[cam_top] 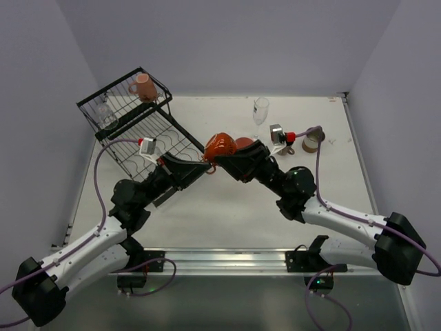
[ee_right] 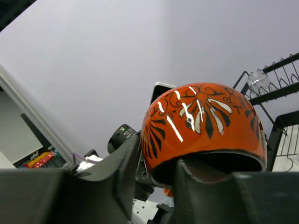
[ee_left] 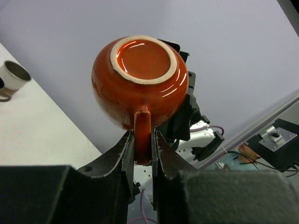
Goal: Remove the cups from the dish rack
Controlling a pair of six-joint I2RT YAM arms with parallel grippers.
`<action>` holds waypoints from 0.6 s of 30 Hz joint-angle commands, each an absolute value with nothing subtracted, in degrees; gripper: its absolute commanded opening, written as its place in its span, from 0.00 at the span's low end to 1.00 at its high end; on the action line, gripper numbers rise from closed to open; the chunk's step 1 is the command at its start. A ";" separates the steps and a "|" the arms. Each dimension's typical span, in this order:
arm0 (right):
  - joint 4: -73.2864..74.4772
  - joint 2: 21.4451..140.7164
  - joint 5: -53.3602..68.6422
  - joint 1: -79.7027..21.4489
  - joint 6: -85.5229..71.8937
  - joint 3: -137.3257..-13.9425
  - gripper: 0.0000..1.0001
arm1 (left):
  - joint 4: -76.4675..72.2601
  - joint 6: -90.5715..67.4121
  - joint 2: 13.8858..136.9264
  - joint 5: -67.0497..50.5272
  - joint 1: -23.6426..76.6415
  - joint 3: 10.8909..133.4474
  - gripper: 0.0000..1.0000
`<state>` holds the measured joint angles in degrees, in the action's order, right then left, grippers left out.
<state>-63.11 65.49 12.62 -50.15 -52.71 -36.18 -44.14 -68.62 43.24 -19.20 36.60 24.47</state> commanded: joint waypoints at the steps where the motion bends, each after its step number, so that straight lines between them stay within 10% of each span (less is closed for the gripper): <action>1: -75.23 65.48 12.92 -50.27 -53.35 -35.42 0.30 | -47.99 -68.82 44.82 -18.02 40.07 23.29 0.12; 10: -69.01 60.30 13.27 -50.27 -52.65 -33.14 0.04 | -42.99 -63.91 42.19 -15.74 40.78 23.81 0.74; 11: -65.69 59.42 13.18 -50.27 -52.21 -33.05 0.03 | -41.15 -62.68 41.75 -15.47 40.69 24.43 0.96; 18: -29.77 48.53 8.71 -50.19 -43.09 -40.15 0.00 | -11.91 -45.20 37.10 -7.06 40.69 34.61 1.00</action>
